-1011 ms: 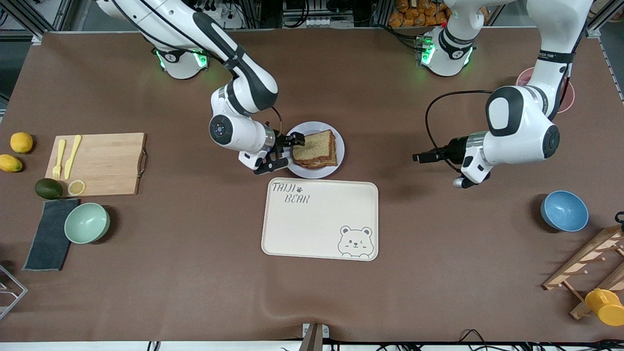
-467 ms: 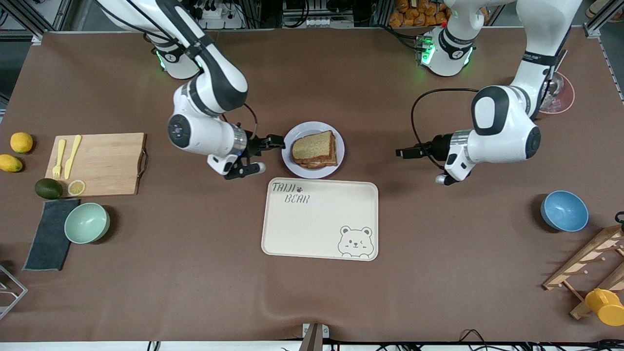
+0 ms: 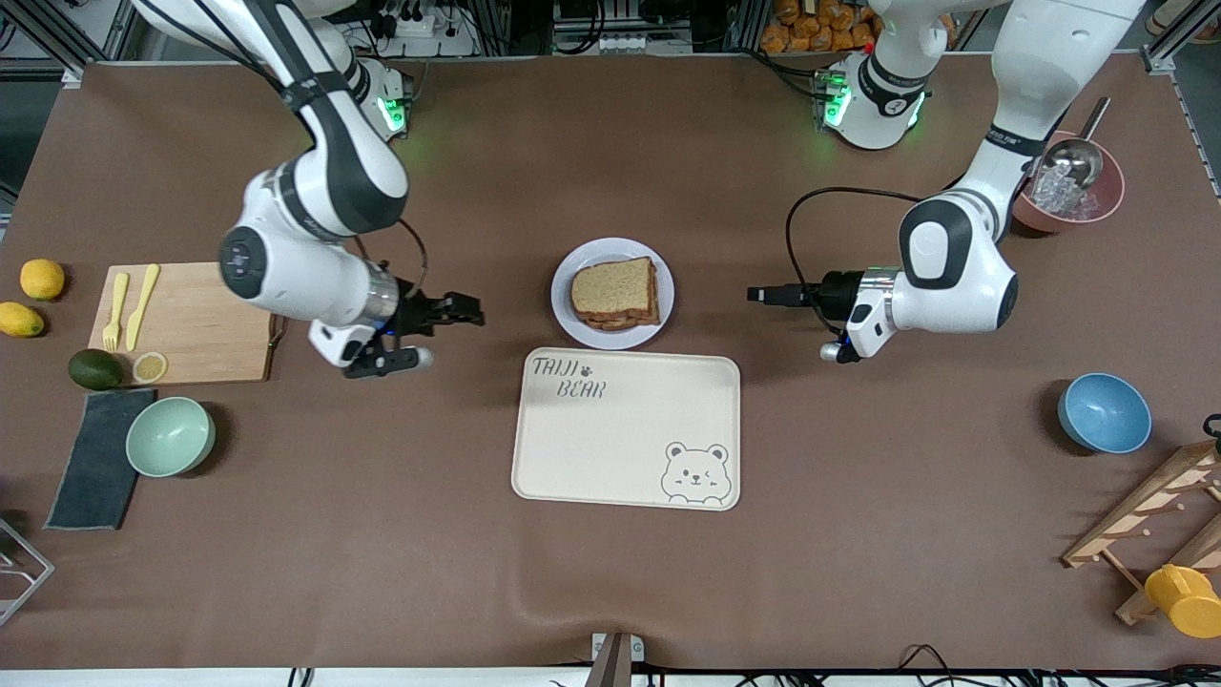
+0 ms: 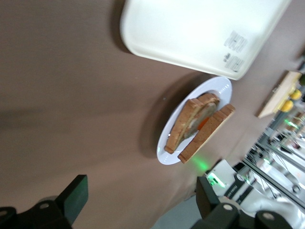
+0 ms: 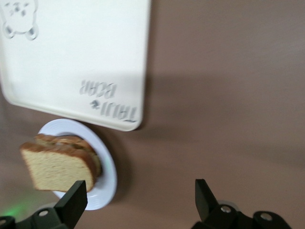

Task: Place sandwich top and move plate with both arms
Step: 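Release the bread and withdraw the right gripper while the left gripper reaches the plate, then grasp the plate rim with the left gripper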

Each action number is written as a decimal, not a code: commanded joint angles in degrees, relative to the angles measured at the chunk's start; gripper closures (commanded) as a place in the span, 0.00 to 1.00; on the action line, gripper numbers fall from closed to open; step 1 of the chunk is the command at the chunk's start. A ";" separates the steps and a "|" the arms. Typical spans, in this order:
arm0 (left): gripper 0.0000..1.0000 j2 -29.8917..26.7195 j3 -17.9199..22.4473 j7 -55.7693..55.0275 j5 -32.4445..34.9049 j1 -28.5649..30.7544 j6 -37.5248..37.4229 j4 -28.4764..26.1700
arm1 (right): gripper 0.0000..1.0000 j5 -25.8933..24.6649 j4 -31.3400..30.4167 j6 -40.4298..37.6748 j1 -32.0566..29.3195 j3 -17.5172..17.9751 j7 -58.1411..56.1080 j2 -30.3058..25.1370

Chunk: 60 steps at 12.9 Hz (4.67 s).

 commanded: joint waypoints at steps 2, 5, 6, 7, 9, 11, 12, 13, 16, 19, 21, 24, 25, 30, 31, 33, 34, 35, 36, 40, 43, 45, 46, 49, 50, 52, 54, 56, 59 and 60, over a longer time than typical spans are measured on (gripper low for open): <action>0.00 1.52 -0.38 8.81 -6.31 -1.40 0.99 -0.69 | 0.00 -6.64 2.59 -8.45 -4.47 -1.86 -0.22 -4.83; 0.00 4.76 -0.38 20.40 -17.09 -3.86 4.33 -2.53 | 0.00 -9.72 2.77 -11.28 -8.70 -2.73 -5.03 -8.53; 0.00 6.34 -0.30 24.18 -19.22 -3.96 4.42 -2.63 | 0.00 -10.51 3.81 -12.33 -8.71 -5.35 -7.32 -8.80; 0.00 8.36 -0.30 28.83 -21.15 -3.87 4.69 -2.63 | 0.00 -11.82 5.13 -14.08 -8.71 -7.20 -9.86 -8.80; 0.00 10.48 -0.38 35.62 -25.28 -3.96 4.69 -2.97 | 0.00 -15.24 7.33 -17.33 -8.80 -10.20 -12.95 -9.41; 0.00 10.84 -0.38 36.08 -26.79 -4.22 4.87 -2.89 | 0.00 -18.33 7.51 -19.10 -9.58 -12.22 -14.80 -11.25; 0.00 10.84 -0.56 36.69 -29.15 -4.74 4.87 -2.89 | 0.00 -18.43 7.60 -20.07 -10.63 -13.28 -17.07 -11.52; 0.00 11.02 -0.65 39.05 -32.83 -6.05 4.87 -2.98 | 0.00 -18.43 7.95 -21.64 -11.43 -14.85 -20.14 -12.22; 0.00 14.26 -0.65 47.23 -39.01 -7.30 4.69 -2.54 | 0.00 -18.43 10.75 -26.47 -12.39 -16.28 -21.05 -13.63; 0.04 15.06 -0.82 50.05 -40.86 -7.30 4.17 -2.45 | 0.00 -18.95 16.81 -32.19 -12.75 -16.27 -20.00 -13.63; 0.08 16.20 -1.69 53.21 -42.08 -6.86 3.12 -2.28 | 0.00 -19.04 20.07 -35.79 -12.31 -16.28 -16.68 -13.81; 0.14 16.20 -2.40 53.40 -43.06 -6.68 2.58 -2.19 | 0.00 -19.04 20.61 -37.30 -12.22 -16.54 -16.48 -13.81; 0.14 16.55 -2.49 53.57 -43.58 -6.68 2.15 -2.10 | 0.00 -19.04 20.61 -38.35 -12.22 -16.54 -16.39 -13.81; 0.16 17.96 -2.41 56.12 -44.73 -6.68 -1.02 -1.84 | 0.00 -20.09 21.49 -39.06 -11.87 -16.19 -15.51 -13.99; 0.16 17.96 -2.41 56.12 -44.64 -6.68 -1.02 -1.49 | 0.00 -20.18 22.10 -38.97 -11.87 -16.19 -15.51 -13.81; 0.17 18.22 -2.32 56.56 -44.47 -6.86 -1.02 -1.22 | 0.00 -22.19 22.45 -38.54 -11.87 -16.10 -15.52 -13.55; 0.21 18.40 -2.32 56.91 -44.46 -6.95 -1.02 -0.87 | 0.00 -22.29 22.54 -38.19 -11.87 -16.19 -15.60 -13.55; 0.24 19.01 -2.32 57.61 -44.46 -7.03 -1.02 -0.43 | 0.00 -22.29 22.46 -38.18 -12.22 -16.28 -15.60 -13.46; 0.25 19.89 -2.32 58.40 -44.38 -7.03 -1.02 0.18 | 0.00 -22.38 22.46 -38.18 -12.57 -16.28 -15.69 -13.46; 0.26 19.98 -2.14 58.58 -44.29 -7.38 -0.67 0.54 | 0.00 -23.44 22.54 -37.31 -12.49 -16.19 -15.60 -13.28; 0.33 20.33 -2.05 59.72 -44.29 -7.56 -0.32 0.63 | 0.00 -23.44 22.54 -37.22 -12.14 -16.19 -15.51 -13.28; 0.36 20.77 -2.05 60.61 -44.11 -7.65 -0.23 0.89 | 0.00 -23.44 22.54 -37.22 -12.14 -16.19 -15.51 -13.28; 0.37 20.86 -1.97 60.61 -44.03 -7.74 0.12 0.98 | 0.00 -23.44 22.54 -37.22 -12.14 -16.19 -15.51 -13.28; 0.41 21.38 -1.97 60.61 -44.02 -8.88 2.31 1.76 | 0.00 -23.44 22.54 -37.22 -12.22 -16.19 -15.51 -13.28; 0.46 21.65 -1.97 60.61 -44.02 -8.97 2.32 1.86 | 0.00 -23.44 22.54 -37.22 -12.22 -16.19 -15.51 -13.28; 0.56 21.56 -1.97 60.69 -44.02 -9.05 2.32 2.03 | 0.00 -23.44 22.54 -37.22 -12.14 -16.19 -15.51 -13.28; 0.70 21.65 -1.97 60.69 -44.02 -9.23 2.40 2.03 | 0.00 -23.35 22.54 -37.22 -12.05 -16.10 -15.43 -13.20; 0.76 21.65 -1.97 60.78 -44.02 -9.23 3.10 2.03 | 0.00 -23.35 22.54 -37.30 -12.05 -16.01 -15.43 -13.28; 0.83 22.18 -1.97 61.57 -44.38 -10.11 4.69 2.21 | 0.00 -23.35 22.54 -37.30 -11.96 -16.01 -15.43 -13.28; 0.89 22.27 -1.97 61.83 -44.38 -10.11 4.69 2.21 | 0.00 -23.35 22.54 -37.30 -11.96 -15.93 -15.43 -13.28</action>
